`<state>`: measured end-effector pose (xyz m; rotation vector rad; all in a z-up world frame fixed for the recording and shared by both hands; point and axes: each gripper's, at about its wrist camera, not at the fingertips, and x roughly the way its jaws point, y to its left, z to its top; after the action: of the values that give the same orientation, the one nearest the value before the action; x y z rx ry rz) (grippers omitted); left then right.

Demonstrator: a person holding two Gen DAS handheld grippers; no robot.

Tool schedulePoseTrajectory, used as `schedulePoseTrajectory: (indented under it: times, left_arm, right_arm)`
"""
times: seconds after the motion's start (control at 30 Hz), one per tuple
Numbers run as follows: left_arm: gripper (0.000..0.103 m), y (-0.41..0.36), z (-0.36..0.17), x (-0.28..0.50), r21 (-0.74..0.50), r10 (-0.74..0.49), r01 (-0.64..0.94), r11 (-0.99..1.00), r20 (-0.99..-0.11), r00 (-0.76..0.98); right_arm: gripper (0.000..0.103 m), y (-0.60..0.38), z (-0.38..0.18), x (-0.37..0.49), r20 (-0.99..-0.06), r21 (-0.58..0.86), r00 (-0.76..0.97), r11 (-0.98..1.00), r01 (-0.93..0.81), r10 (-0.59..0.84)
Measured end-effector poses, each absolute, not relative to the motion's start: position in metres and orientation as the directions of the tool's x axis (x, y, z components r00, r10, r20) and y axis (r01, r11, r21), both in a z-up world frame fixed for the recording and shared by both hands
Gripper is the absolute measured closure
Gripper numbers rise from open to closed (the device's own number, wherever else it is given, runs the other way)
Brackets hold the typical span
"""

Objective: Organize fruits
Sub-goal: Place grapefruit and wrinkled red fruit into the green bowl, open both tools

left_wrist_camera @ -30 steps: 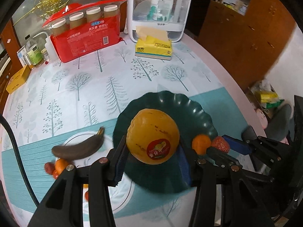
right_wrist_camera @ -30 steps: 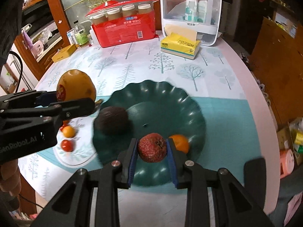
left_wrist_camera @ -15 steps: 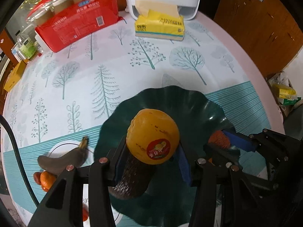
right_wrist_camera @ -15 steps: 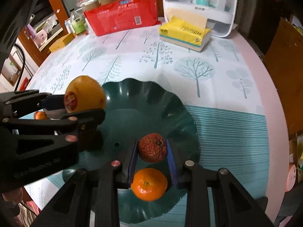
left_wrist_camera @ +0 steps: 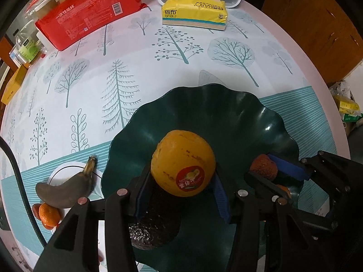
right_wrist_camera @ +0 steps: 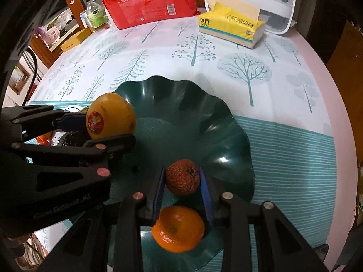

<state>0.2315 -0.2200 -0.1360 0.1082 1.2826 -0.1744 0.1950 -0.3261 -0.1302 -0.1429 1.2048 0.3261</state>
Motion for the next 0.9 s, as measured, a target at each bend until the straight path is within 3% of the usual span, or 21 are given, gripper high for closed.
schedulePoseTrajectory:
  times: [0.07, 0.13, 0.2, 0.3, 0.9]
  left_arm:
    - [0.049, -0.221, -0.135, 0.231, -0.020, -0.073, 0.192, 0.981, -0.959, 0.274]
    - [0.034, -0.220, -0.132, 0.230, -0.024, -0.077, 0.185, 0.982, -0.956, 0.282]
    - [0.031, -0.219, -0.127, 0.229, -0.028, -0.080, 0.179, 0.983, -0.953, 0.294]
    - [0.030, -0.217, -0.122, 0.227, -0.031, -0.082, 0.173, 0.984, -0.950, 0.301]
    - [0.028, -0.209, -0.087, 0.191, -0.043, -0.087, 0.128, 0.991, -0.927, 0.366]
  right_arm:
    - [0.071, -0.327, -0.131, 0.195, -0.934, 0.072, 0.311, 0.946, -0.315, 0.175]
    - [0.069, -0.328, -0.129, 0.194, -0.934, 0.078, 0.310, 0.947, -0.310, 0.179]
    - [0.063, -0.329, -0.127, 0.193, -0.931, 0.084, 0.315, 0.947, -0.311, 0.186]
    - [0.057, -0.330, -0.122, 0.189, -0.925, 0.086, 0.329, 0.947, -0.309, 0.191]
    - [0.057, -0.334, -0.102, 0.174, -0.910, 0.082, 0.364, 0.947, -0.310, 0.198]
